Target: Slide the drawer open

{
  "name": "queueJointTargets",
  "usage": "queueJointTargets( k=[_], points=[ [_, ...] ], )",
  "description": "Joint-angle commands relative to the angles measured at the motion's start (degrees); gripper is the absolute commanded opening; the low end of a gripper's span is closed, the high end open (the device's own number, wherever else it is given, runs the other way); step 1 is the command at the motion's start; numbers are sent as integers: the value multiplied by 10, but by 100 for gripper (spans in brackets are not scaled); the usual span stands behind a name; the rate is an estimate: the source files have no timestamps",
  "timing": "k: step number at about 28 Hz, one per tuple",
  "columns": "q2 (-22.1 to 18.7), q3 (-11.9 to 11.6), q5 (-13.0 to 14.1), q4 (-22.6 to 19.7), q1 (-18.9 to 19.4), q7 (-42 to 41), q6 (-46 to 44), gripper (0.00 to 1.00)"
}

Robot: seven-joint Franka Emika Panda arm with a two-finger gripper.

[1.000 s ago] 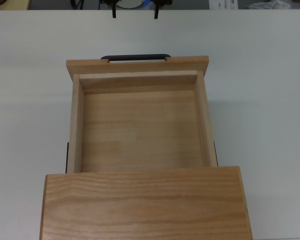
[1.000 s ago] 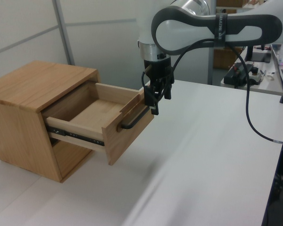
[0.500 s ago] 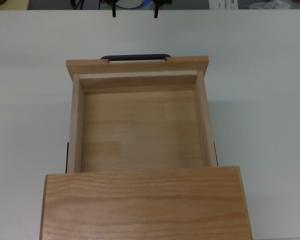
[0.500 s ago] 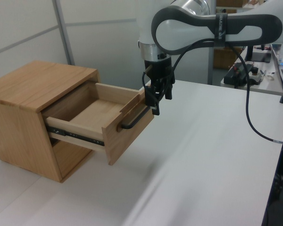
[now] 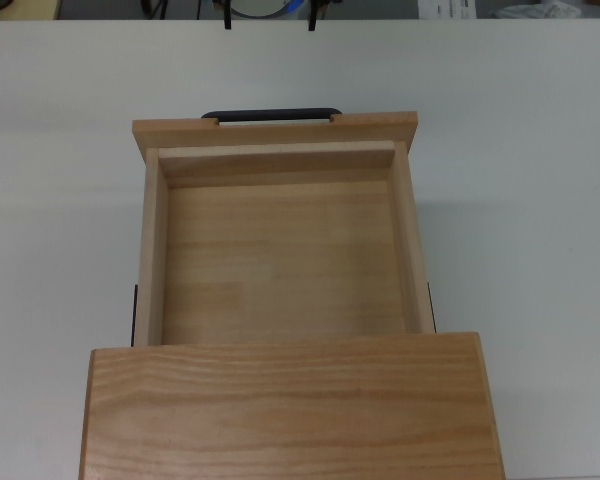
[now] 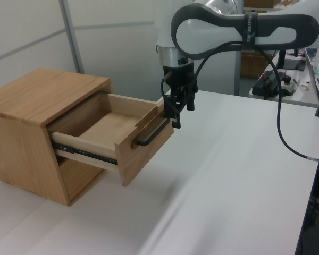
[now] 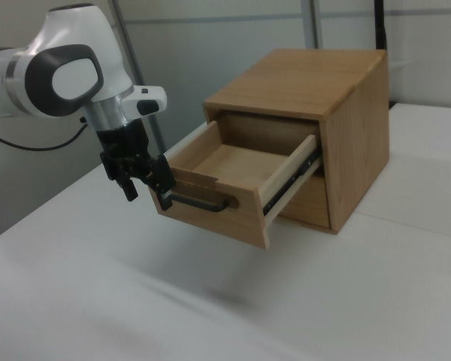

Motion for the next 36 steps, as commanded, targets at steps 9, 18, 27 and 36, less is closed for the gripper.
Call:
queueJointTargets(
  k=[9,18,27,36],
  points=[
    [8,8,-2,24,5,-12,-22,100],
    [6,9,-1,24,5,-12,-22,100],
    [4,11,-1,24,5,-12,-25,100],
    [4,11,-1,30,4,-13,-35,100]
  ],
)
